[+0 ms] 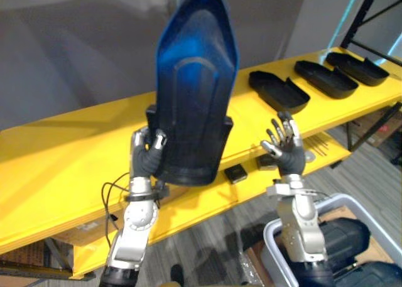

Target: Walk over and take plastic housings, then place them on the shelf

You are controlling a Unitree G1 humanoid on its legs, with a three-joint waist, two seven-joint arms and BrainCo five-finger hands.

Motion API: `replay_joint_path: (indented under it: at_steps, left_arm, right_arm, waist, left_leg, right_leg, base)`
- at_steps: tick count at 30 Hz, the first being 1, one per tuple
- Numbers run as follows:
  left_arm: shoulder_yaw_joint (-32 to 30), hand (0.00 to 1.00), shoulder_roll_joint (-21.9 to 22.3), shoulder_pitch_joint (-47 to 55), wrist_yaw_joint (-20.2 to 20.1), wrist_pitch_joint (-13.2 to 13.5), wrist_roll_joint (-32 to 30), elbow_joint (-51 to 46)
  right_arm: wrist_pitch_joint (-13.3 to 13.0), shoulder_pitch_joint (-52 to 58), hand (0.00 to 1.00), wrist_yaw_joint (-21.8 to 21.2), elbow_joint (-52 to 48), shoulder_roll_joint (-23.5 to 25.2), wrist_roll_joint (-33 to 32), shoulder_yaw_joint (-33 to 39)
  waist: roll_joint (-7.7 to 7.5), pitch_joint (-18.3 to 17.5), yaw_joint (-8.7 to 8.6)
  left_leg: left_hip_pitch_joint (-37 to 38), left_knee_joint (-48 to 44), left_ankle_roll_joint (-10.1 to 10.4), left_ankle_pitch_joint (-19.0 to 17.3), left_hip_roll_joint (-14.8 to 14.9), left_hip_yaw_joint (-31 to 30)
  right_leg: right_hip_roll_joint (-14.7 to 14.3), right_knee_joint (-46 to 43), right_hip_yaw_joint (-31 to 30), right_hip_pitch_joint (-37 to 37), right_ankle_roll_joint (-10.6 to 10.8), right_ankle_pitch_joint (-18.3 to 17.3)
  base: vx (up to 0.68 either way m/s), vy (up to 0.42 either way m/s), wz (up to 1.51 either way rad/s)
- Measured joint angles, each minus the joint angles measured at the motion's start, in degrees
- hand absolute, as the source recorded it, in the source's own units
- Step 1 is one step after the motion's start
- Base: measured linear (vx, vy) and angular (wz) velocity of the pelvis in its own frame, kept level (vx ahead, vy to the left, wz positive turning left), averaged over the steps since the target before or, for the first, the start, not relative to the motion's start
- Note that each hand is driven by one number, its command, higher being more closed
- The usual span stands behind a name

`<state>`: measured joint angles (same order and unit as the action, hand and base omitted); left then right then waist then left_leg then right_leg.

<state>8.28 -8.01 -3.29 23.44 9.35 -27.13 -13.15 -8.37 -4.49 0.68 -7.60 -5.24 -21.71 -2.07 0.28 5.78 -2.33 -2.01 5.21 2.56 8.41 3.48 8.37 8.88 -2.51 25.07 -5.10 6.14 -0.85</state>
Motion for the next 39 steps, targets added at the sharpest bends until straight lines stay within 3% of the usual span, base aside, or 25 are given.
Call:
replay_joint_path:
  at_steps: [6, 14, 32, 39]
  left_arm:
    - [4.3, 1.00, 0.0, -3.0, 2.9, -2.3, -7.1, 1.0]
    - [6.3, 1.00, -0.5, -4.1, 5.9, -4.6, -7.7, 3.2]
    - [7.9, 1.00, -2.9, -5.6, 9.1, -7.0, -7.6, 4.9]
    - [7.7, 1.00, -2.9, -5.6, 9.4, -7.0, -7.7, 4.9]
  right_arm:
    - [2.6, -2.4, 0.00, -2.6, 1.8, -0.8, -0.6, -3.7]
    - [6.4, -2.6, 0.00, -4.4, 2.2, -1.7, -4.6, -4.9]
    - [8.1, -3.1, 0.00, -6.0, 3.5, -4.1, -8.6, -7.9]
    - [8.7, -3.1, 0.00, -10.9, 3.2, -5.4, -11.3, -8.1]
  waist:
    - [0.31, -0.2, -0.01]
    - [0.50, -1.9, 0.03]
    - [0.29, -3.8, 0.10]
    - [-0.01, -4.1, 0.08]
  left_leg:
    - [0.1, 0.0, -0.1, 0.4, 0.2, 0.0]
    - [-0.1, 0.0, -0.1, 0.5, 0.5, 0.2]
    - [-0.1, 0.0, 0.3, 0.7, 1.1, 0.3]
    - [-0.2, 0.0, 0.3, 0.7, 1.1, 0.4]
  right_leg:
    - [0.0, -0.7, 0.0, 0.2, -0.6, -0.4]
    - [-0.2, -0.5, -0.5, 0.9, -0.8, -0.2]
    - [-1.2, 1.7, -0.5, 0.0, -1.0, 0.9]
    - [-1.4, 2.2, -0.6, -0.2, -1.1, 1.4]
  base:
    - [-0.03, 0.002, 0.01]
    - [-0.02, 0.000, -0.03]
    - [0.00, 0.000, 0.00]
    - [0.00, 0.000, 0.00]
